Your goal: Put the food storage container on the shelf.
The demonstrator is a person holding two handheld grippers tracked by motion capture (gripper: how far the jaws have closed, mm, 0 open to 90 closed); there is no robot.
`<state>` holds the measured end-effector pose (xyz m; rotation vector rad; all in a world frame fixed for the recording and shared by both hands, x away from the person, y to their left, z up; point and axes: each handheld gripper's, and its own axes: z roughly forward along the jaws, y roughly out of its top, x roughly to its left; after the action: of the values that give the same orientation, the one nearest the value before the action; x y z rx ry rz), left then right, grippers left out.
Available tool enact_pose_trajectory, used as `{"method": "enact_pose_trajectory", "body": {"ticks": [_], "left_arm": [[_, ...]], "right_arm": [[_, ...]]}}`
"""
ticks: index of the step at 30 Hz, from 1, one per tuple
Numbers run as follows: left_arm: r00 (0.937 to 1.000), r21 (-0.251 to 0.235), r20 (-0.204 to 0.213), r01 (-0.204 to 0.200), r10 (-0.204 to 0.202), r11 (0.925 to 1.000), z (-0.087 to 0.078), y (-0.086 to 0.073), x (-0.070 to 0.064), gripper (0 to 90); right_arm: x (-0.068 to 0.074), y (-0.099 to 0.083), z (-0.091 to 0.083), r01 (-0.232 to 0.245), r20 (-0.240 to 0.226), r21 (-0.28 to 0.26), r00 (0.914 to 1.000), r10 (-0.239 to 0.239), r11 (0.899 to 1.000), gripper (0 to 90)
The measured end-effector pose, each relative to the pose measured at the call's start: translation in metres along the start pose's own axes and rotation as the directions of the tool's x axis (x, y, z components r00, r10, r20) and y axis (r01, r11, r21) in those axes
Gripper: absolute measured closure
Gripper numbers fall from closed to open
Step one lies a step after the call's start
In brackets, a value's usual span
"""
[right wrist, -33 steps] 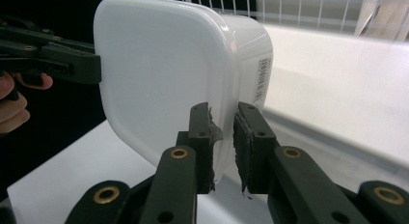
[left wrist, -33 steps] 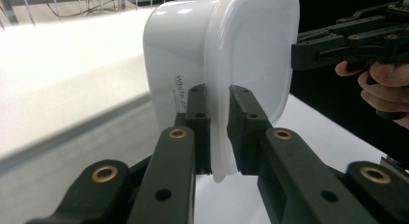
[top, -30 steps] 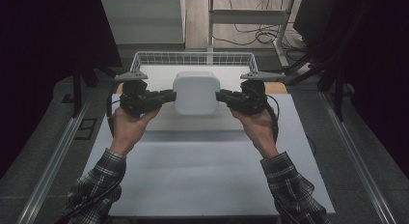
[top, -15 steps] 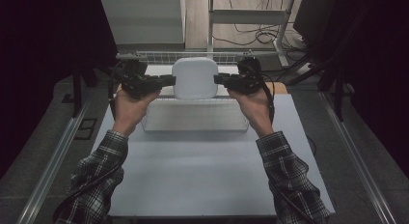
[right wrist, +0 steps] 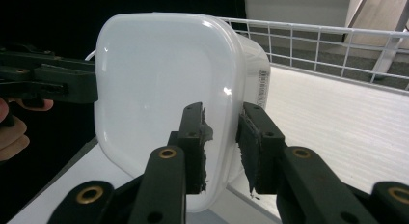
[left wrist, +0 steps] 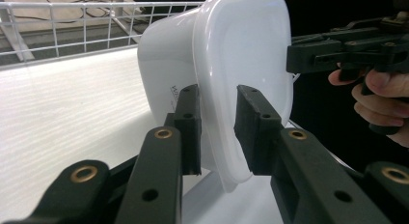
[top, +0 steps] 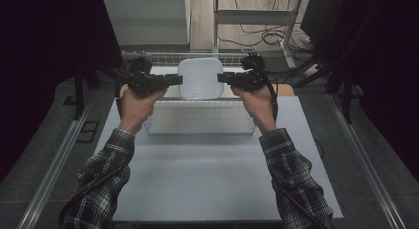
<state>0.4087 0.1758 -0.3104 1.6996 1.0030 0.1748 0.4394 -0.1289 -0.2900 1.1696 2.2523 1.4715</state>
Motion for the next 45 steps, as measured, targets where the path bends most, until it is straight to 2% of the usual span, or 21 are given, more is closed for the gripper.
{"method": "enact_pose_trajectory", "body": {"ticks": [5,11,14,20,27,32,36,39,40,41,42,45], "left_arm": [[0.9998,0.015,-0.020,-0.005,0.005,0.9999,0.006,0.004,0.000,64.5],[0.9995,0.030,-0.033,0.002,-0.001,0.9995,0.009,0.004,0.004,64.2],[0.9991,0.052,-0.043,0.001,0.002,0.9986,0.013,0.003,0.006,64.1],[0.9994,0.049,-0.026,0.022,-0.020,0.9986,0.018,0.003,0.013,59.6],[0.9981,0.047,-0.054,0.031,-0.029,0.9984,0.022,0.007,0.020,44.7],[0.9970,0.017,-0.074,0.022,-0.021,0.9996,0.026,0.008,0.026,36.5],[0.9919,0.001,-0.127,-0.003,0.003,1.0000,0.029,0.011,0.025,33.6],[0.9818,-0.005,-0.186,-0.037,0.036,0.9993,0.031,0.012,0.021,31.5],[0.9764,-0.004,-0.209,-0.057,0.054,0.9984,0.031,0.012,0.018,30.5],[0.9730,-0.005,-0.221,-0.071,0.068,0.9975,0.031,0.012,0.017,29.2],[0.9726,-0.011,-0.222,-0.075,0.071,0.9971,0.030,0.012,0.016,27.5],[0.9838,-0.037,-0.172,-0.059,0.052,0.9976,0.028,0.012,0.016,22.0]], "right_arm": [[-0.003,0.003,0.006,-0.002,0.005,0.017,1.0000,0.002,1.000,64.8],[-0.004,0.003,0.011,-0.003,0.004,0.026,1.0000,0.003,1.000,62.0],[-0.005,0.003,0.013,-0.011,0.005,0.027,0.9999,0.011,1.000,60.3],[-0.007,0.002,0.016,-0.017,-0.007,0.034,0.9998,0.017,0.999,56.1],[-0.010,0.001,0.019,-0.003,0.029,0.024,0.9996,0.003,1.000,46.7],[-0.013,-0.001,0.021,-0.018,0.040,-0.008,0.9990,0.018,1.000,42.2],[-0.015,0.000,0.024,-0.027,0.064,-0.034,0.9975,0.029,0.999,38.9],[-0.016,0.000,0.026,-0.028,0.085,-0.047,0.9959,0.032,0.999,33.4],[-0.017,-0.001,0.027,-0.023,0.090,-0.051,0.9956,0.028,0.998,31.8],[-0.017,-0.001,0.027,-0.013,0.095,-0.058,0.9953,0.018,0.998,29.8],[-0.018,-0.001,0.026,-0.008,0.096,-0.061,0.9953,0.014,0.998,27.1],[-0.019,-0.002,0.025,0.004,0.093,-0.072,0.9957,0.002,0.997,19.9]]}}
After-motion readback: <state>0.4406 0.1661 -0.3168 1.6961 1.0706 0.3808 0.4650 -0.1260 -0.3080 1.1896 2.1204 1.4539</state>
